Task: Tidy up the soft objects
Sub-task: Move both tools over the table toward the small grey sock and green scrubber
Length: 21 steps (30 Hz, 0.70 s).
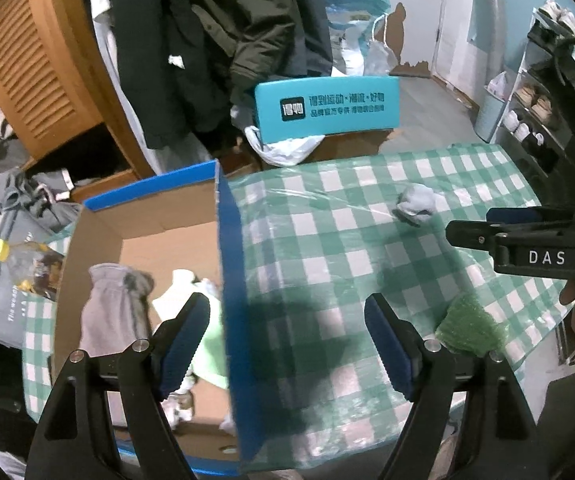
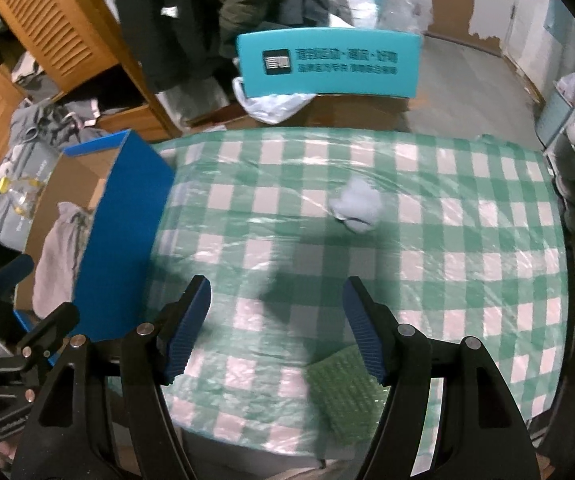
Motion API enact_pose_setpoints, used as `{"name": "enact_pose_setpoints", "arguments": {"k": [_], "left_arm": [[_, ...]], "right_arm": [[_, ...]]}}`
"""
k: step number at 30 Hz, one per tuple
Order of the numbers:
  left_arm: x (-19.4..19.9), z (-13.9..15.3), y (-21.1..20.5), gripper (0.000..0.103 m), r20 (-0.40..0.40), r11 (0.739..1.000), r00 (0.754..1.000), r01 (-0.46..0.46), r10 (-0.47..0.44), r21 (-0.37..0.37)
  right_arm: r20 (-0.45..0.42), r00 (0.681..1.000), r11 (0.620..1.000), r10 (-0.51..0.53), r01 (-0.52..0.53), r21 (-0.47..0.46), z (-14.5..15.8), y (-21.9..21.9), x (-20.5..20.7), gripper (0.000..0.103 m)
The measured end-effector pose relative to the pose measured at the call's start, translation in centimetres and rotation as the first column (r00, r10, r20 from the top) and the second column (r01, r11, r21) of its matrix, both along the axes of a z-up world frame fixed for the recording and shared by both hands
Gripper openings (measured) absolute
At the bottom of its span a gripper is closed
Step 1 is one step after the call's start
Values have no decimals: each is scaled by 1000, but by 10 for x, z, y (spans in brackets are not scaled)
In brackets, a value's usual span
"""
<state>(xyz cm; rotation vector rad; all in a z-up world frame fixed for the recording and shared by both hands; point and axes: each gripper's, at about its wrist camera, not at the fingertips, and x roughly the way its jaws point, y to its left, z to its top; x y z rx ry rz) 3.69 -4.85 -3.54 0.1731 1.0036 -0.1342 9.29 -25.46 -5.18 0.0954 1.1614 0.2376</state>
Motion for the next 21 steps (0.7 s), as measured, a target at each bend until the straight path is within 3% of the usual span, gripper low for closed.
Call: {"name": "enact_pose_setpoints", "arguments": {"k": [11, 21], "left_arm": [[38, -17, -26, 81, -31, 1000, 1000, 0, 0, 20], [79, -41, -44, 81, -84, 1000, 996, 6, -5, 7]], "right_arm": [[-36, 999, 999, -32, 31, -42, -17, -25, 29, 68], [-105, 989, 993, -107, 102, -54, -55, -49, 79, 68]]}}
